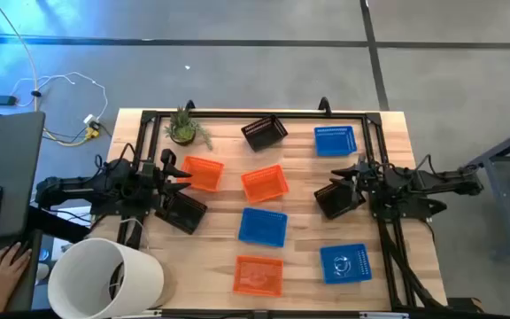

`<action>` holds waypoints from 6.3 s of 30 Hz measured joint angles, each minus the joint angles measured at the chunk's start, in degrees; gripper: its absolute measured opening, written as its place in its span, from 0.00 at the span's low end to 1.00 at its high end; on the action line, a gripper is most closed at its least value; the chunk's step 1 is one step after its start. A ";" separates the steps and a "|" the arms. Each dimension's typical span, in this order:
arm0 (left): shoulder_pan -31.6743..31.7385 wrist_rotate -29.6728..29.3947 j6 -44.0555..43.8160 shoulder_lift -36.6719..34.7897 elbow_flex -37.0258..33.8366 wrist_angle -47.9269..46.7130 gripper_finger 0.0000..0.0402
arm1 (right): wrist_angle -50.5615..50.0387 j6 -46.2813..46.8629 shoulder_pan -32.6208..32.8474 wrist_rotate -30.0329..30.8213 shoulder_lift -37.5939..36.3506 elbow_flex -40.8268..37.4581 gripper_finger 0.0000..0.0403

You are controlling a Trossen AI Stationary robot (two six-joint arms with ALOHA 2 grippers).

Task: Stack baskets by color

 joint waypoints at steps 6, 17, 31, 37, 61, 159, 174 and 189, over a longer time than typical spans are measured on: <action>0.00 0.00 0.00 0.00 -0.02 0.00 0.27 | 0.01 0.00 -0.01 0.01 0.02 -0.01 0.32; 0.01 0.00 0.00 -0.02 0.00 -0.01 0.27 | 0.02 0.00 0.00 0.01 0.02 -0.01 0.32; 0.01 0.00 0.00 0.00 0.00 0.00 0.27 | 0.01 0.00 0.00 0.01 0.00 -0.02 0.32; 0.00 0.00 0.00 0.00 -0.02 0.00 0.27 | 0.00 0.00 0.00 0.00 0.00 0.00 0.32; 0.00 0.00 0.00 0.00 0.00 0.00 0.27 | 0.01 0.00 0.00 0.01 0.01 -0.01 0.32; 0.02 0.00 0.00 0.00 0.00 -0.01 0.27 | 0.00 0.00 -0.01 0.00 0.02 0.00 0.32; 0.02 0.00 0.00 -0.02 0.00 0.00 0.27 | 0.00 0.00 -0.01 0.00 0.00 0.00 0.32; 0.00 0.00 0.00 0.00 0.00 0.00 0.27 | 3.72 1.36 -0.02 0.26 0.01 -0.01 0.32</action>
